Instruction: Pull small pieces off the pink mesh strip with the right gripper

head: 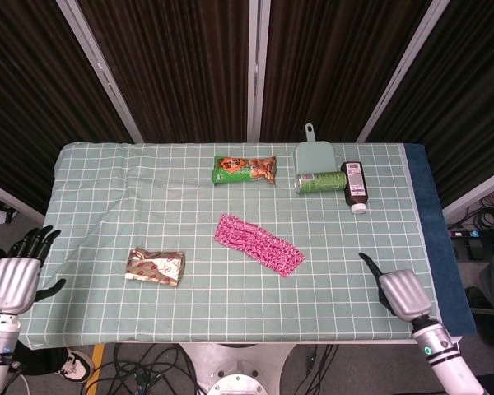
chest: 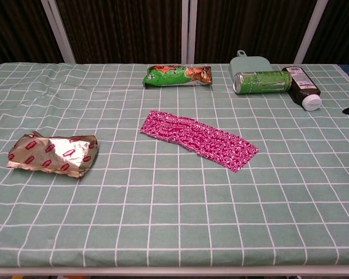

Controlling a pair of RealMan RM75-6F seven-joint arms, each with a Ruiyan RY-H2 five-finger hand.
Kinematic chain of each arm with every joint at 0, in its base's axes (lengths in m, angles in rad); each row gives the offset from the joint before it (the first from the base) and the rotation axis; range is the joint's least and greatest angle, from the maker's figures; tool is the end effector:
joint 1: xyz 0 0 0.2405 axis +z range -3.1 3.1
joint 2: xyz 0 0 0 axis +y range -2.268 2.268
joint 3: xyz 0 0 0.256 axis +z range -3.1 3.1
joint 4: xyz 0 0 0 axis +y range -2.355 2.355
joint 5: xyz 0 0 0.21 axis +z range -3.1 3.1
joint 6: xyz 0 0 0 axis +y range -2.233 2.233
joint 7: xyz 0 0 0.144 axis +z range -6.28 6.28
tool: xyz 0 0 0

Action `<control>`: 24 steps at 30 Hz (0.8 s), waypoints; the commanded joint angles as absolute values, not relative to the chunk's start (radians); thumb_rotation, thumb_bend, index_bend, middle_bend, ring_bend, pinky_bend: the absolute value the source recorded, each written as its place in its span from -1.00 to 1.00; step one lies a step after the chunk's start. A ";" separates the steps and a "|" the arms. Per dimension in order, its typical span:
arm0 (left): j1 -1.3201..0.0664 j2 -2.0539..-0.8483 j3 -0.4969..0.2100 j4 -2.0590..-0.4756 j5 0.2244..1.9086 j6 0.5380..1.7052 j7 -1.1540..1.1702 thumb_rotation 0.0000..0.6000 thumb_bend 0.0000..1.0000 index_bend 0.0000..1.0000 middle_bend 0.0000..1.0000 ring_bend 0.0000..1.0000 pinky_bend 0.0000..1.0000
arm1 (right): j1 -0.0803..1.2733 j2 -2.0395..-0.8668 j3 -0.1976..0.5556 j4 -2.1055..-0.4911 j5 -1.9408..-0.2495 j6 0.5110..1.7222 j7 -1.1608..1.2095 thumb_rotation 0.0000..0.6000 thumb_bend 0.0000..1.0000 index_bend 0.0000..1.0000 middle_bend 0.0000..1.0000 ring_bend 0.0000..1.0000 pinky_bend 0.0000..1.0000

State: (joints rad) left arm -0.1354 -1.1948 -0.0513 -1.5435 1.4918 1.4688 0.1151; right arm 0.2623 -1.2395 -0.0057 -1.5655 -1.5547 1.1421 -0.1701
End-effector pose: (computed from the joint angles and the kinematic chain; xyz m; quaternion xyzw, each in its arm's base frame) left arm -0.3100 0.1978 0.1394 -0.6226 -0.3466 -0.3666 0.5982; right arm -0.2885 -0.2114 0.0690 0.7443 -0.3771 0.2948 0.4657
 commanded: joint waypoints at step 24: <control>-0.118 -1.152 -0.063 -1.552 1.475 1.489 0.070 1.00 -0.71 -0.77 -0.84 -0.86 -0.52 | 0.557 -1.417 0.069 -1.670 -1.061 0.786 -0.561 1.00 1.00 -0.90 0.89 0.80 0.63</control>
State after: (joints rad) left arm -0.1189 -1.1525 -0.0628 -1.5523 1.4757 1.4887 0.0701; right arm 0.5317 -1.3994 0.0633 -1.6607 -1.0983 0.7982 -0.5349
